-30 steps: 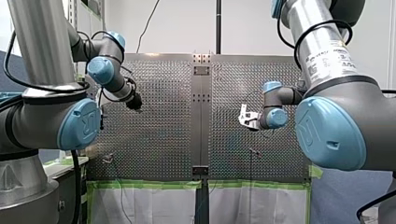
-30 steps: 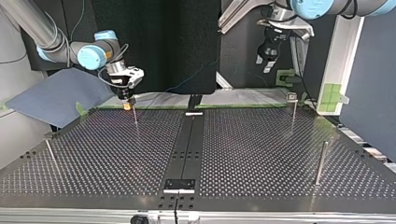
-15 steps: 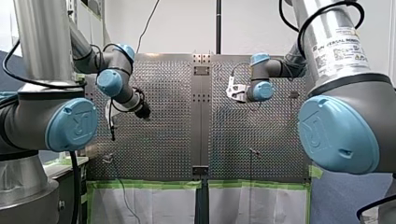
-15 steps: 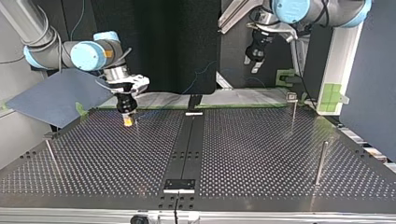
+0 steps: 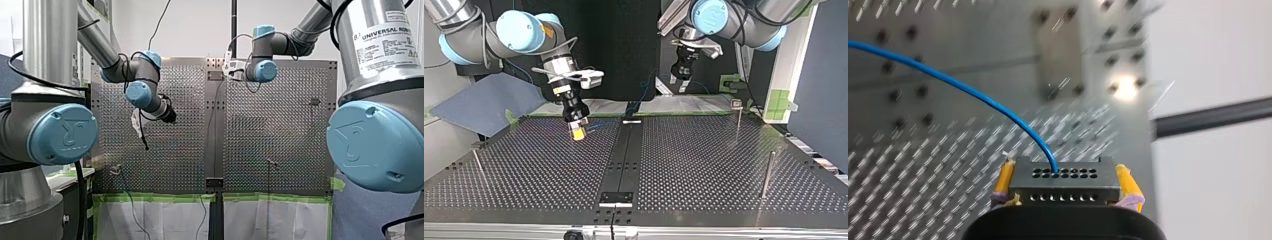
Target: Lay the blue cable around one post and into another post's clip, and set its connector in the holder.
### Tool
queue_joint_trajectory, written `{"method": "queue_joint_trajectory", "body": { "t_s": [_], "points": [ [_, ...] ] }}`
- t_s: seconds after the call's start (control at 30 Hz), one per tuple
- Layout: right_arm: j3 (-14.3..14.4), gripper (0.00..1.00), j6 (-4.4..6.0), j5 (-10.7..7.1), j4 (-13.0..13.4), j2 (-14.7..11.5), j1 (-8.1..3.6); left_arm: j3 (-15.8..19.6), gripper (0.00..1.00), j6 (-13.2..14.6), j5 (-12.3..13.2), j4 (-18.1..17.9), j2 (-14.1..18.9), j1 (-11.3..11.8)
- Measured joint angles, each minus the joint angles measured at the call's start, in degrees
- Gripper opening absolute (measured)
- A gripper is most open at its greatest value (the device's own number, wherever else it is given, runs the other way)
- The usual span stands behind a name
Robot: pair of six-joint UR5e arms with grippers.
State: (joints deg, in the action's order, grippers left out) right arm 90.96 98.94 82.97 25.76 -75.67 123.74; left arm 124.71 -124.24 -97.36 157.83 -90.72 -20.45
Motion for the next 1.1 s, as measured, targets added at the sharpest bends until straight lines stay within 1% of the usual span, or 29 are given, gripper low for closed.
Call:
{"method": "queue_joint_trajectory", "body": {
  "t_s": [0.07, 0.17, 0.23, 0.33, 0.43, 0.5, 0.6, 0.73, 0.83, 0.97, 1.1],
  "points": [
    [0.0, 0.00, 0.01, 0.05, 0.0, -1.3, 0.62, -0.1, 0.98, -1.3, -0.5, -1.3, -0.4, -1.3],
    [0.0, 0.00, 0.25, 0.30, 0.0, -3.1, 0.95, -0.1, 0.98, -3.0, 0.0, -3.0, -0.5, -3.0],
    [0.0, 0.00, 0.71, 0.80, -0.1, -4.2, 0.81, -0.1, 0.98, -4.2, 0.3, -4.2, -0.5, -4.2],
    [0.0, 0.00, 1.87, 1.49, -0.5, -5.9, 0.30, -0.1, 0.98, -6.0, -0.2, -5.9, -0.2, -5.9],
    [0.1, 0.00, 2.22, 1.77, -0.7, -7.1, -0.16, -0.1, 0.98, -7.7, -0.6, -7.7, 0.3, -6.8],
    [0.1, 0.00, 2.21, 1.86, -0.7, -7.1, -0.42, -0.1, 0.98, -8.7, -0.7, -8.7, 0.7, -6.9],
    [0.2, 0.00, 2.14, 1.90, -0.8, -6.1, -0.64, -0.1, 0.98, -10.4, -0.7, -10.3, 1.6, -7.0],
    [0.3, 0.00, 1.46, 1.86, -1.0, -4.5, -0.20, -0.1, 0.98, -12.7, 0.4, -12.7, 2.1, -7.2],
    [0.3, 0.00, 1.14, 1.80, -0.9, -4.1, 0.17, -0.1, 0.98, -14.4, 0.9, -14.4, 1.9, -7.4],
    [0.3, 0.00, 1.03, 1.71, -0.5, -4.0, 0.52, -0.1, 0.98, -16.4, 1.6, -16.4, 1.7, -7.7],
    [0.3, 0.00, 0.98, 1.37, -0.3, -4.0, 1.01, -0.1, 0.98, -18.6, 3.0, -18.6, 0.7, -8.1]
  ]
}}
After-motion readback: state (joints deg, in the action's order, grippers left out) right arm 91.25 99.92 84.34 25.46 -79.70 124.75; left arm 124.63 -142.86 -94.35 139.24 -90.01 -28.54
